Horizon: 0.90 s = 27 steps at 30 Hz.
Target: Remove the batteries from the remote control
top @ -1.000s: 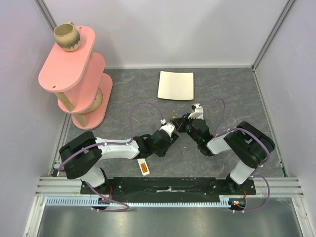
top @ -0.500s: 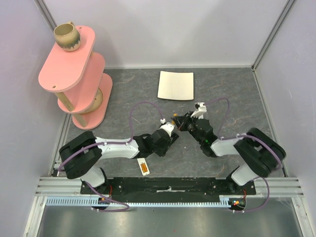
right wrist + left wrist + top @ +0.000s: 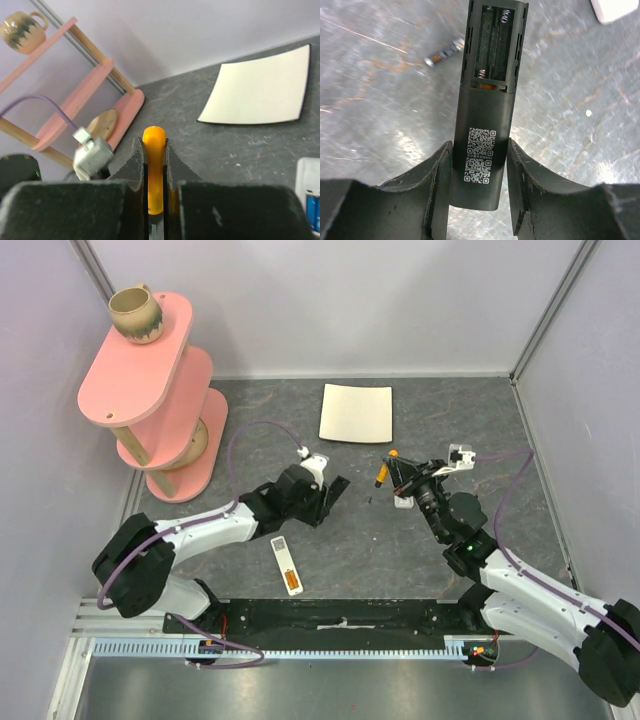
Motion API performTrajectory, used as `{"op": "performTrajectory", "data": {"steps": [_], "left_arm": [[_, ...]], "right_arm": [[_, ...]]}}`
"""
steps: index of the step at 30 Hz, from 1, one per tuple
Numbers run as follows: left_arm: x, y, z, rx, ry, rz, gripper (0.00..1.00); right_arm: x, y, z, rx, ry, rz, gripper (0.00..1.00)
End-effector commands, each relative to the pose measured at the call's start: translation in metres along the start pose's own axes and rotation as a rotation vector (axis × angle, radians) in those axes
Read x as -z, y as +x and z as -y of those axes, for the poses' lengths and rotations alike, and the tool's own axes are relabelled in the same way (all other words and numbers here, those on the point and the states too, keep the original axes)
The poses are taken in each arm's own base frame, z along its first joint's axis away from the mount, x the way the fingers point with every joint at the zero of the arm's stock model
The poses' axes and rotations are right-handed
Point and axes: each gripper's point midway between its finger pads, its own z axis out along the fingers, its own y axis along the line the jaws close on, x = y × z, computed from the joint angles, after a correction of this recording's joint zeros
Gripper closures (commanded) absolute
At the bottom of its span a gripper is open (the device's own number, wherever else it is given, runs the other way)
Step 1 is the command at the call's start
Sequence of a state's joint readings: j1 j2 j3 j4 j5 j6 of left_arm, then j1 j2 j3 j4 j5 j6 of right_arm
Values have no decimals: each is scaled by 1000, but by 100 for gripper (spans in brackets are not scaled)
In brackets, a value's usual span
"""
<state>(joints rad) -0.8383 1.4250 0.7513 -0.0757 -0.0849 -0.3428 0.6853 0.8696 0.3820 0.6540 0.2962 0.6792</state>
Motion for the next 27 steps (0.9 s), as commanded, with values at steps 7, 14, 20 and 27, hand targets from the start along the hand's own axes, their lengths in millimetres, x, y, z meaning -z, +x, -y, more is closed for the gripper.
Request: {"op": "performTrajectory", "data": {"steps": [7, 14, 20, 27], "left_arm": [[18, -35, -105, 120, -259, 48, 98], [5, -19, -143, 182, -361, -33, 98], [-14, -1, -154, 190, -384, -141, 96], [-17, 4, -151, 175, -357, -164, 42]], "right_arm": [[20, 33, 37, 82, 110, -113, 100], [21, 40, 36, 82, 97, -141, 100], [22, 45, 39, 85, 102, -157, 100], [23, 49, 39, 79, 101, -168, 100]]}}
